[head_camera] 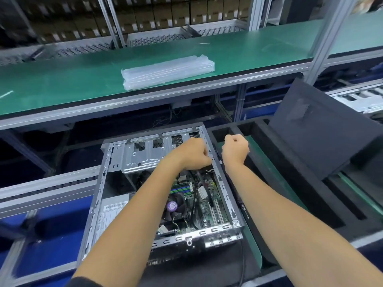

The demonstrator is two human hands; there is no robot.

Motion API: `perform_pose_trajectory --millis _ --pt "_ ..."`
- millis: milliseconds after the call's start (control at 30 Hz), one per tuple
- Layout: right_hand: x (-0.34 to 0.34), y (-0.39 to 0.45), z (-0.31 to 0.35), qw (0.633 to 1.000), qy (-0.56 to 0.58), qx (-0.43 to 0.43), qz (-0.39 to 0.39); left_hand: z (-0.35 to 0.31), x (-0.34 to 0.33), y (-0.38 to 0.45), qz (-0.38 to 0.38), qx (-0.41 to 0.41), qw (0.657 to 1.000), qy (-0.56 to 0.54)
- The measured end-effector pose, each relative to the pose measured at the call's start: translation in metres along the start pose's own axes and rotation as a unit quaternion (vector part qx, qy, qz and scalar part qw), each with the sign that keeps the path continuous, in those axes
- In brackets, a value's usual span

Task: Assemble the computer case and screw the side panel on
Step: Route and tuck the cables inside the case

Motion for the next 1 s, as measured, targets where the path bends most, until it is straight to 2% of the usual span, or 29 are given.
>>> perform_pose_trajectory --millis 33,100,233,333,433,500,633,767,900,1000 --pt "0.010 0.010 -0.001 1.000 -0.021 -0.010 -0.007 -0.015 0.000 0.010 -0.039 -0.025 0.999 0.010" --pt "0.030 0.036 -0.002 0.993 -0.118 -0.022 0.000 -0.042 -0.009 0.037 -0.053 -0.054 0.996 0.036" --pt "0.064 0.086 -0.009 0.926 -0.367 -0.027 0.085 -0.059 -0.044 0.092 0.038 -0.048 0.990 0.127" --pt "0.083 0.108 -0.025 0.887 -0.444 -0.016 0.127 -0.056 -0.071 0.133 0.111 -0.019 0.978 0.178" --pt "0.086 0.130 -0.050 0.817 -0.544 -0.002 0.191 -0.050 -0.093 0.170 0.178 0.017 0.964 0.198" --pt "0.080 0.143 -0.070 0.784 -0.578 -0.017 0.227 -0.045 -0.105 0.188 0.205 0.040 0.959 0.194" --pt "0.063 0.164 -0.099 0.794 -0.536 -0.069 0.279 -0.028 -0.115 0.209 0.197 0.084 0.960 0.180" --pt "0.051 0.177 -0.113 0.844 -0.408 -0.137 0.320 -0.013 -0.119 0.217 0.188 0.119 0.963 0.153" --pt "0.046 0.184 -0.111 0.886 -0.282 -0.224 0.293 -0.001 -0.124 0.218 0.182 0.146 0.962 0.143" --pt "0.049 0.184 -0.099 0.918 -0.225 -0.215 0.247 0.003 -0.123 0.221 0.156 0.164 0.966 0.128"
Point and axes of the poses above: each hand's wrist, its own y-axis towards the middle knuckle, its own x-axis out of the back of the hand, z = x × y, the point moved 1 cm from there along y, towards the middle knuckle, and after that the axes turned 14 degrees about -x, right-handed, at the moved point
